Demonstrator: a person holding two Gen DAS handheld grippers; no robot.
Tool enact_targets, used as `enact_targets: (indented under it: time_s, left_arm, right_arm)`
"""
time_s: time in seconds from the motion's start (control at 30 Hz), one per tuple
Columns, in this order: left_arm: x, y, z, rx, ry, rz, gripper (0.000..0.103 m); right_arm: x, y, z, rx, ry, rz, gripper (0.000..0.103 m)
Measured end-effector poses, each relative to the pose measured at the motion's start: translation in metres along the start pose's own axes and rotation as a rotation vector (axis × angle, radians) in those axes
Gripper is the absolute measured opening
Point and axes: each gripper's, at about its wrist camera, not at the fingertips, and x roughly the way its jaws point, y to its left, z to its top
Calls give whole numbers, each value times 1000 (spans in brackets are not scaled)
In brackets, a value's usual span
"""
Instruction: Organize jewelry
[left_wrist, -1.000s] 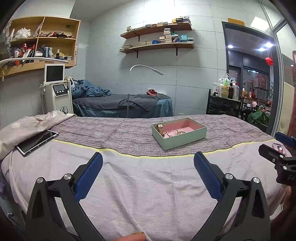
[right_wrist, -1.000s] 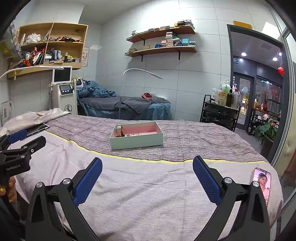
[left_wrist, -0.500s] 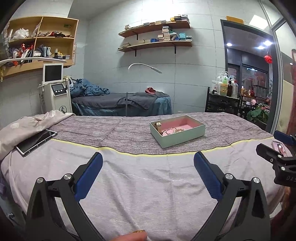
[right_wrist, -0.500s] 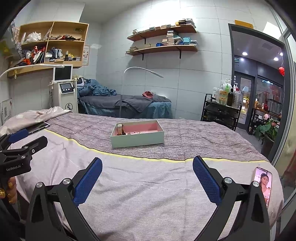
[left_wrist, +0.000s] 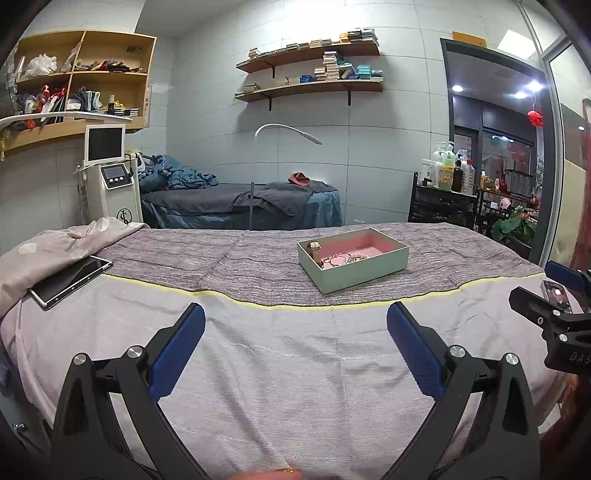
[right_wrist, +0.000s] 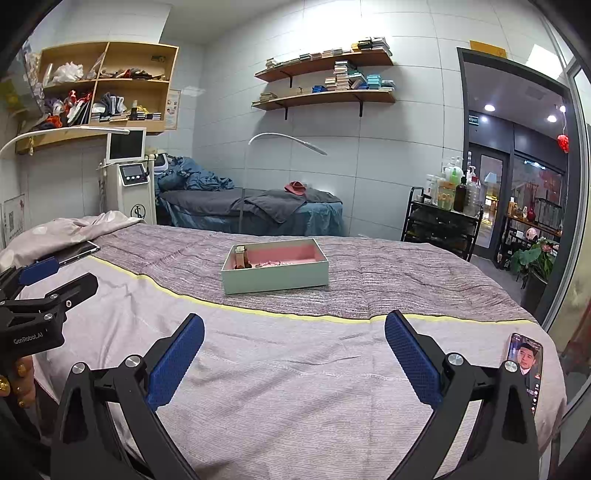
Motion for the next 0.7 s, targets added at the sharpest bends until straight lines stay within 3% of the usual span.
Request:
enact_targets:
  time_s: [0.33,0.7]
  left_arm:
    - [1,2,-1,-21,5,-17,97]
    - [1,0,-2,-3,9,13,97]
  right_arm:
    - [3,2,0,-1,5,2,96]
    - [5,4,-3,-4,9,5,96]
